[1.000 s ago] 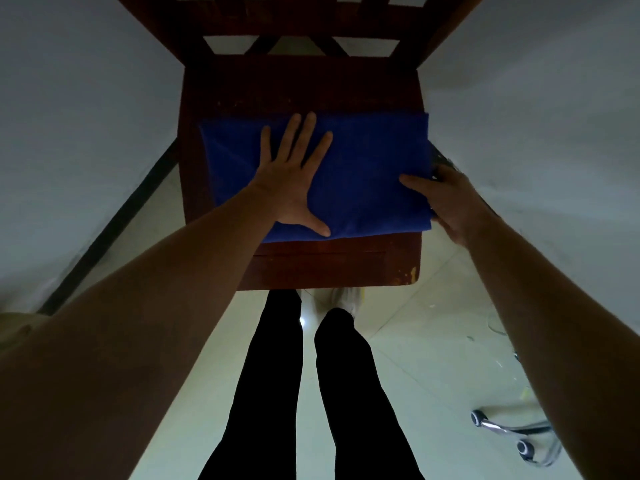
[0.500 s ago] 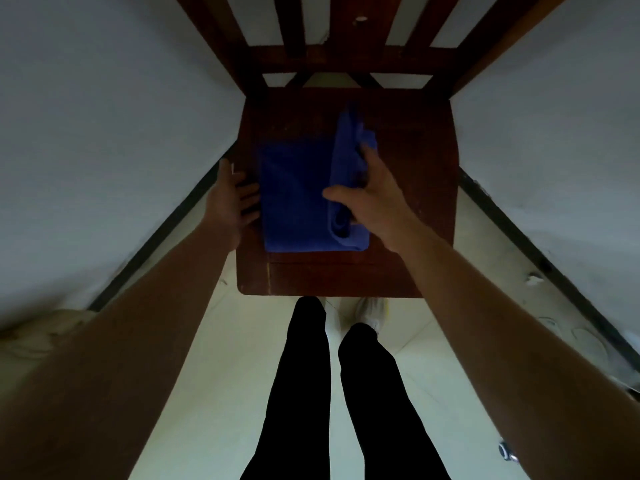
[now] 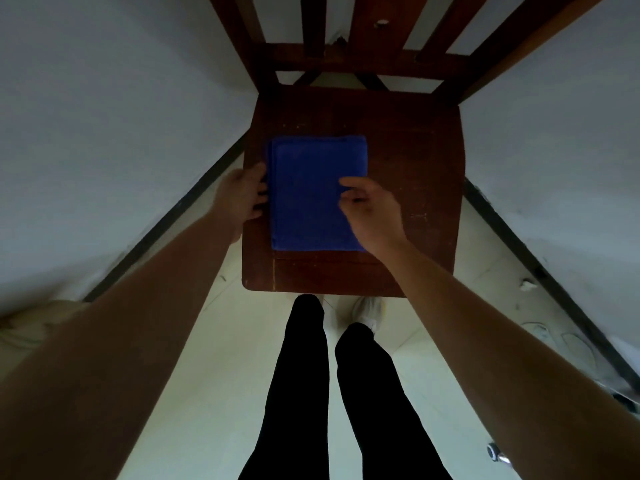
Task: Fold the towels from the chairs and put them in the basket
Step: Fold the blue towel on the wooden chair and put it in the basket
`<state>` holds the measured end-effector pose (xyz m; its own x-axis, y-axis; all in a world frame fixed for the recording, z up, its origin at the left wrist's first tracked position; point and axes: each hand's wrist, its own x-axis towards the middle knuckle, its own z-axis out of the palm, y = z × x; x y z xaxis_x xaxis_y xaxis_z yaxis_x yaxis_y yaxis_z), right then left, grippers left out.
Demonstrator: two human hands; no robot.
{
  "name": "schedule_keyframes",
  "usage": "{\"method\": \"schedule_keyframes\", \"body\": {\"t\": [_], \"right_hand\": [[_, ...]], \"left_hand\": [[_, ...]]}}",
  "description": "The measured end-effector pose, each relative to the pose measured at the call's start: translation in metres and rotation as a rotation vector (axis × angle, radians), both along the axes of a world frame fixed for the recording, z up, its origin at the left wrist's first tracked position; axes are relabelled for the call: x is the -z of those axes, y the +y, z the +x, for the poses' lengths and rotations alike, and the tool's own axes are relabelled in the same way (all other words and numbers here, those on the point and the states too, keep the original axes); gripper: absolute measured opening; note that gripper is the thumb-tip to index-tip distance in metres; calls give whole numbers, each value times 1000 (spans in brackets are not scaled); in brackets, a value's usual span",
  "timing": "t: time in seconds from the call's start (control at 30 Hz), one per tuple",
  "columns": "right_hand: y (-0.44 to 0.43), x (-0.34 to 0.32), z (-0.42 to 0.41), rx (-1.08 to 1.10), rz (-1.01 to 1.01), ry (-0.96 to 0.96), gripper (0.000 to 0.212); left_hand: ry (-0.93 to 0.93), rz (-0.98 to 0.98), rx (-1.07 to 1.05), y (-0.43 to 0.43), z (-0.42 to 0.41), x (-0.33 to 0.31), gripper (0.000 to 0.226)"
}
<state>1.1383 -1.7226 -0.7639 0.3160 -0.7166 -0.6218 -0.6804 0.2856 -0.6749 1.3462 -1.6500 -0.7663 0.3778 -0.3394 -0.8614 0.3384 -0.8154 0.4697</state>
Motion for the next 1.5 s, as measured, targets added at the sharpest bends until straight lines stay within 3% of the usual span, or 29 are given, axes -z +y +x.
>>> {"method": "schedule_keyframes", "body": {"t": [0.03, 0.1, 0.2, 0.27, 0.37, 0.53, 0.67, 0.83, 1.03, 1.13, 1.37, 1.5], "right_hand": [[-4, 3, -10, 66, -99, 60, 31], [-10, 10, -25, 182, -170, 148, 33], [-15, 24, -28, 348, 135, 68, 51], [-14, 29, -22, 422, 362, -44, 62], [-9, 30, -13, 420, 412, -138, 69], [-10, 24, -12, 375, 590, -229, 90], [-19, -13, -26, 242, 723, -283, 63], [-36, -97, -73, 248, 770, -376, 67], [-47, -243, -134, 254, 627, -452, 62], [-52, -305, -164, 284, 542, -478, 69], [-47, -466, -250, 316, 166, -532, 73], [-8, -529, -300, 472, -21, -562, 73]], "left_hand": [[-65, 15, 40, 0, -4, 2, 26], [-116, 30, 96, 1, -11, 6, 29], [-34, 27, 26, -4, -20, 12, 23], [14, 21, 6, -4, -24, 17, 39], [19, -25, 0, 3, -24, 20, 67], [102, -103, -18, 14, -26, 9, 61], [185, -128, 22, 18, -26, -25, 61], [220, -198, 140, 13, -36, -116, 61], [170, -317, 368, -27, -77, -261, 64], [146, -372, 461, -52, -100, -325, 67], [85, -637, 748, -111, -166, -480, 61], [134, -797, 870, -128, -217, -538, 59]]}}
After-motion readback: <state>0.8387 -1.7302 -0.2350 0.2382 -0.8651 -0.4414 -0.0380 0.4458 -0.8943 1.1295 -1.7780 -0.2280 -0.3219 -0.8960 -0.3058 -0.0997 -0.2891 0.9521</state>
